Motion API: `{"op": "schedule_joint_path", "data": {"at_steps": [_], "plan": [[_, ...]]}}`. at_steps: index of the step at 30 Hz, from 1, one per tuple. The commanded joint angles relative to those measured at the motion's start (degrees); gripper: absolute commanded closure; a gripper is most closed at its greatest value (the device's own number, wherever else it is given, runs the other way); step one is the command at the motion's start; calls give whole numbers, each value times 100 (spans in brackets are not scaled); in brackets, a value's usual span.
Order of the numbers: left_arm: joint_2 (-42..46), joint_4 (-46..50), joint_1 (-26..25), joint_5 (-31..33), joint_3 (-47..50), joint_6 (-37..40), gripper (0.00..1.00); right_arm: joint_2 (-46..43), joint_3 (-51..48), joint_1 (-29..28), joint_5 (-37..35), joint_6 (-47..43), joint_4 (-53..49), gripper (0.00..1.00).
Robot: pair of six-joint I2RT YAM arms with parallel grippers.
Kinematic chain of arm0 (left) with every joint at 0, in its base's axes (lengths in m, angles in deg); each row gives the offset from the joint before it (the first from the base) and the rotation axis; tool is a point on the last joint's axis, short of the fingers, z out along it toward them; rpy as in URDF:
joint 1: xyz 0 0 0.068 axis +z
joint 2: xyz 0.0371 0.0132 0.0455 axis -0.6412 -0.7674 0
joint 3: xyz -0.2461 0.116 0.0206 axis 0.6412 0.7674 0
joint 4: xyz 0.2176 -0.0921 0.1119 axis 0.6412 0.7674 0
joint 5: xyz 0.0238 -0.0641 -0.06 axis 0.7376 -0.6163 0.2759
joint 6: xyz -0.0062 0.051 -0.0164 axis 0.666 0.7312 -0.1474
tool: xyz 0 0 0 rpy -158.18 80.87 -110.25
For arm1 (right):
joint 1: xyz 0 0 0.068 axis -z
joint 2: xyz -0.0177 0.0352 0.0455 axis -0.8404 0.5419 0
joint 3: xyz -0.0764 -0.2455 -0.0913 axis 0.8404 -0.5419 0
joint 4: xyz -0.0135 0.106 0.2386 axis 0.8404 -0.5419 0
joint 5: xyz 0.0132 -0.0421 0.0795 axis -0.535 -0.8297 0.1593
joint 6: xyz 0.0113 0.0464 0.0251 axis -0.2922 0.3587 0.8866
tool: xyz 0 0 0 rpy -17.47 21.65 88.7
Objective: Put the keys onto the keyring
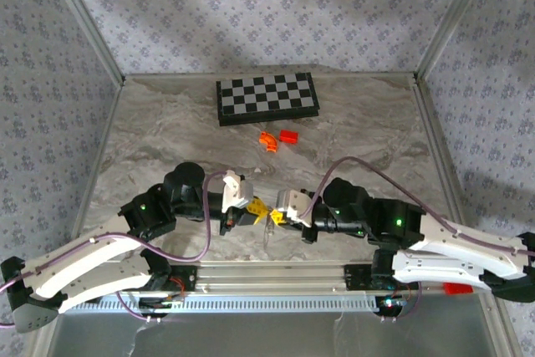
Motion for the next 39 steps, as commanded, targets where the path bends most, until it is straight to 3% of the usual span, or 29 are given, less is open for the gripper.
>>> {"op": "schedule_joint_path", "data": {"at_steps": [1, 10, 24, 30, 34, 39], "plan": [[151, -465, -9, 76, -46, -7, 100, -74, -138, -123, -137, -188, -16, 100], [244, -846, -9, 270, 143, -151, 100, -416, -404, -141, -354, -149, 235, 100], [278, -2640, -18, 679, 850, -883, 100, -697, -653, -211, -452, -65, 682, 78], [331, -2941, -27, 358, 950, -910, 100, -1314, -773, -194, -761, 139, 1049, 65], [366, -2818, -23, 4, 831, -775, 100, -1640, -792, -142, -476, 346, 1162, 61], [322, -2767, -35, -264, 700, -693, 100, -1383, -576, -64, -71, 435, 1226, 58]]}}
